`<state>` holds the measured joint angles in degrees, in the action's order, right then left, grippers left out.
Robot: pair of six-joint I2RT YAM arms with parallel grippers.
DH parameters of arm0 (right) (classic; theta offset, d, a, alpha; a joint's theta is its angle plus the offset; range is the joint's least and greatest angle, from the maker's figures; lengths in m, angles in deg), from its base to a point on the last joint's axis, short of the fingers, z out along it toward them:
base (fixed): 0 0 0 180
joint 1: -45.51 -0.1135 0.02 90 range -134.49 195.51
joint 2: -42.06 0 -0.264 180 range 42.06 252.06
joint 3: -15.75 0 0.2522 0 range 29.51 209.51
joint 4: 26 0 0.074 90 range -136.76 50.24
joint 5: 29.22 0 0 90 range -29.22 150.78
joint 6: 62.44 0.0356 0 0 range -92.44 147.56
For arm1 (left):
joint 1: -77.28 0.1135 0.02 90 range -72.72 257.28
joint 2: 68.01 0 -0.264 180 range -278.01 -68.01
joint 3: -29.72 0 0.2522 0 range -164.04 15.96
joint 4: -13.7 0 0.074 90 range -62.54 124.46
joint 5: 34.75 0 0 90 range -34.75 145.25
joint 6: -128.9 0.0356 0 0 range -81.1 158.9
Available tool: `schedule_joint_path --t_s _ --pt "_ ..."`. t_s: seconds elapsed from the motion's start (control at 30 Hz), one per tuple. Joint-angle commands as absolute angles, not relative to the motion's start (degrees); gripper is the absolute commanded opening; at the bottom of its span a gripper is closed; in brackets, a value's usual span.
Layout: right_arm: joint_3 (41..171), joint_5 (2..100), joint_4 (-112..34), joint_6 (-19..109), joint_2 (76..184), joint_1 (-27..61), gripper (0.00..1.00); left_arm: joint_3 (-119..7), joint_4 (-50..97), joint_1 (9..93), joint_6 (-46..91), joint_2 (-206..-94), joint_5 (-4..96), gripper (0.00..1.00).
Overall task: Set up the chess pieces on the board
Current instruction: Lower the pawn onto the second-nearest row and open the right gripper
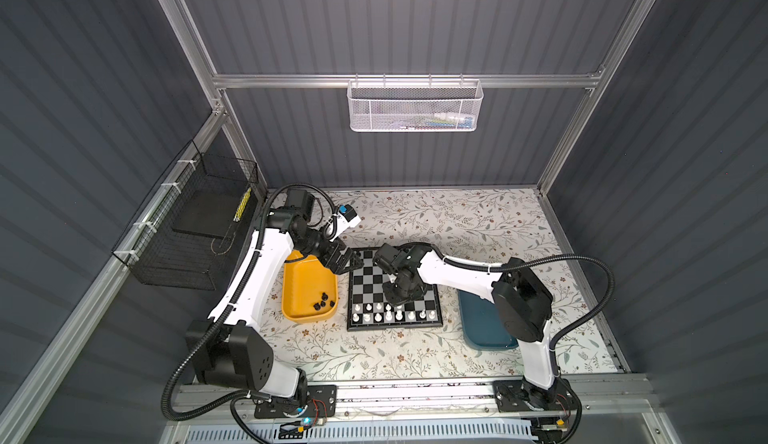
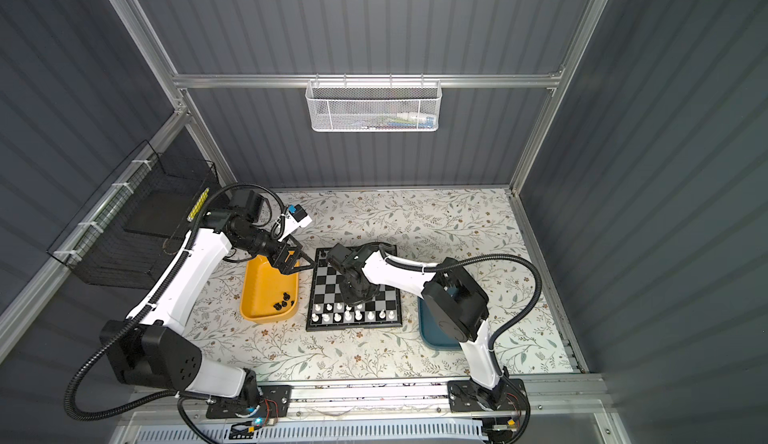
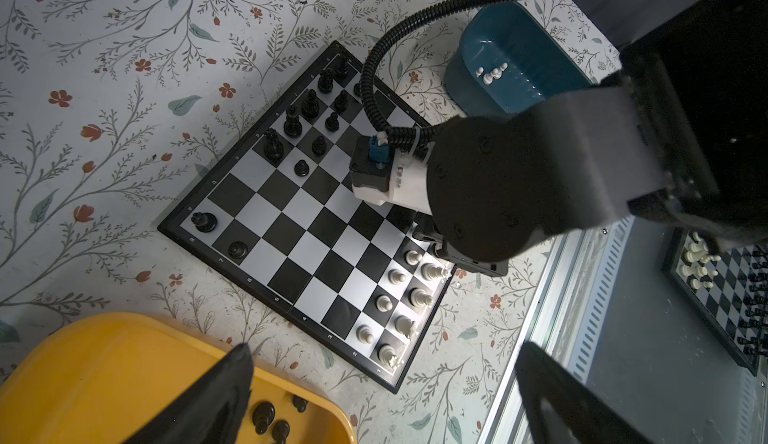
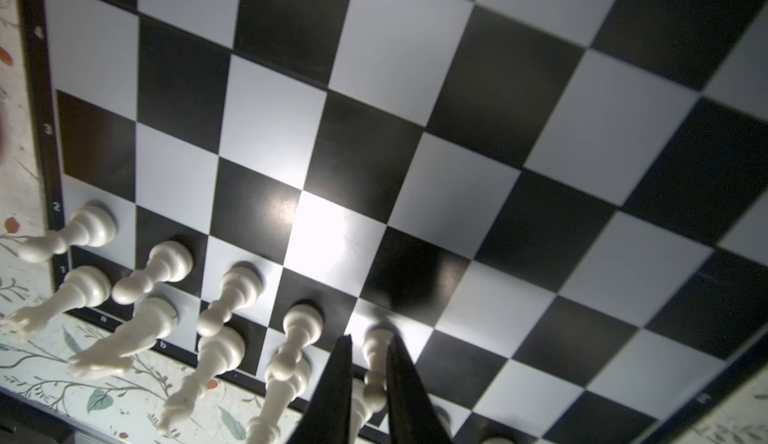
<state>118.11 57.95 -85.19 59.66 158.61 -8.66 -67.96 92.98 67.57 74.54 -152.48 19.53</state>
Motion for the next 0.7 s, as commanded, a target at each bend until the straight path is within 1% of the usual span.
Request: schedule_joint_path --t_s 0.0,0.3,0.67 --pt "119.72 58.53 -86.52 59.33 159.31 -9.07 0.21 -67.44 93.82 67.26 75.37 -151.44 19.39 0.99" --pt "119.89 59.35 -87.53 59.0 158.55 -9.05 0.25 -67.43 93.83 67.25 75.37 -151.43 19.24 0.99" --pt "121.9 61.43 -90.04 57.21 156.11 -9.04 0.27 -68.1 94.59 67.26 76.25 -151.24 19.46 1.0"
